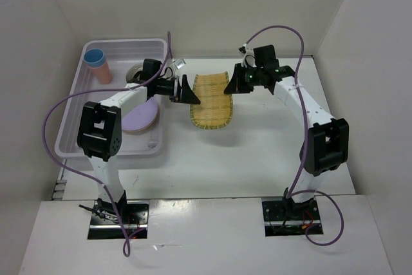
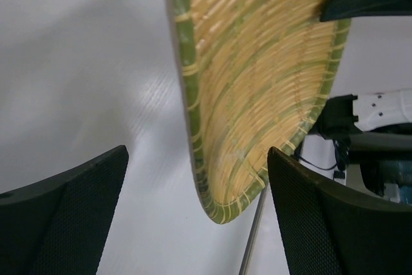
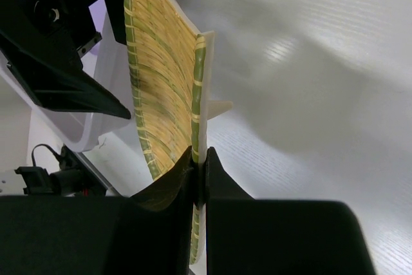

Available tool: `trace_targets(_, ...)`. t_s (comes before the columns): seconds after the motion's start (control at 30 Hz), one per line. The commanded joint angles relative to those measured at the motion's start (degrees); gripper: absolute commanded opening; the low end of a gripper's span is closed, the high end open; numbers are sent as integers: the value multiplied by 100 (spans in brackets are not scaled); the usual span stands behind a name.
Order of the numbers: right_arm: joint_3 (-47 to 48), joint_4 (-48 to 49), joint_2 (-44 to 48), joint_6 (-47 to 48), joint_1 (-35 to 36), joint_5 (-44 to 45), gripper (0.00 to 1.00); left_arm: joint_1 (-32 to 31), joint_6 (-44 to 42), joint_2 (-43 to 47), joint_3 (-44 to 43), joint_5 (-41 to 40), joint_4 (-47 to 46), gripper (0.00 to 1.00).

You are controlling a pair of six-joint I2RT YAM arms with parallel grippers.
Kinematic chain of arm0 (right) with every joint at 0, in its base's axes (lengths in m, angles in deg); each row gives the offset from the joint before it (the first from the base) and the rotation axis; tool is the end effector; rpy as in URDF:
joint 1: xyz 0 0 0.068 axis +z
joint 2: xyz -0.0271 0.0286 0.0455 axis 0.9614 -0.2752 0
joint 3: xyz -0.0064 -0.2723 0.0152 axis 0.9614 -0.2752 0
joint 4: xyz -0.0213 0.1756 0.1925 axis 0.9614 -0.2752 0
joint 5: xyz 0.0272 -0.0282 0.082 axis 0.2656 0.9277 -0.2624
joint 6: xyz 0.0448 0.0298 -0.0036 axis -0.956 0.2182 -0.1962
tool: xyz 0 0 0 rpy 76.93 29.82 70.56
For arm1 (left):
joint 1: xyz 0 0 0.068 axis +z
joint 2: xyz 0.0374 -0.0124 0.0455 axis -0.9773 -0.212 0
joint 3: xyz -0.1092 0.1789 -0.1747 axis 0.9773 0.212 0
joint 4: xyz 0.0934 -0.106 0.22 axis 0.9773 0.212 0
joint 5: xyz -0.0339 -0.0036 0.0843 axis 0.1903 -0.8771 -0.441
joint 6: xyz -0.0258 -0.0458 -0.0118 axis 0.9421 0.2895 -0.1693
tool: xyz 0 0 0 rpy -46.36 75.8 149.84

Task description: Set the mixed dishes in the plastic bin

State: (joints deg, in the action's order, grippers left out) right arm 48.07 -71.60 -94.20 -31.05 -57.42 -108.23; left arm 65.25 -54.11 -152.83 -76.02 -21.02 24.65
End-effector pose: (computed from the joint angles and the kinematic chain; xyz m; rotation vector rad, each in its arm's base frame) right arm 0.3618 0.1265 0.3197 -0.2839 2.3460 0.8904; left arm 0.4155 -0.1231 0.2327 0.4487 2.1684 -1.4312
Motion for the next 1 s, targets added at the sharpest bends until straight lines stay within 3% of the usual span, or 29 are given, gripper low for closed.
trace_targets(0.0, 159, 370, 424, -174, -25, -309, 0, -6, -386, 23, -238, 789, -206, 93)
trace_targets(0.13, 159, 432, 424, -174, 27, -371, 0, -6, -386, 23, -238, 843, -144, 84)
trace_targets(0.17, 212, 484, 424, -174, 27, -371, 0, -58, -386, 23, -290, 843, -144, 76)
trace_targets(0.27, 212, 485, 371, -174, 132, -371, 0, -58, -386, 23, -352, 781, -144, 65)
trace_targets(0.3, 264, 485, 371, -174, 133, -371, 0, -58, -386, -29, -352, 781, -144, 55)
trace_targets(0.47, 318, 485, 319, -227, 186, -371, 0, -164, -325, -29, -352, 571, -144, 26)
trace_targets(0.57, 318, 485, 319, -227, 186, -371, 0, -216, -211, -29, -405, 465, -144, 14)
trace_targets(0.6, 318, 537, 319, -227, 186, -371, 0, -216, -210, -29, -405, 299, -144, 0)
trace_targets(0.77, 432, 537, 266, -227, 186, -292, 1, -216, 481, 198, -352, -89, -441, 0)
trace_targets(0.9, 432, 537, 266, -333, 186, -19, 13, 29, 1002, 576, -299, -229, -724, 0)
trace_targets(0.97, 432, 712, 266, -394, 186, 42, 31, 82, 889, 769, -492, -615, -288, 0)
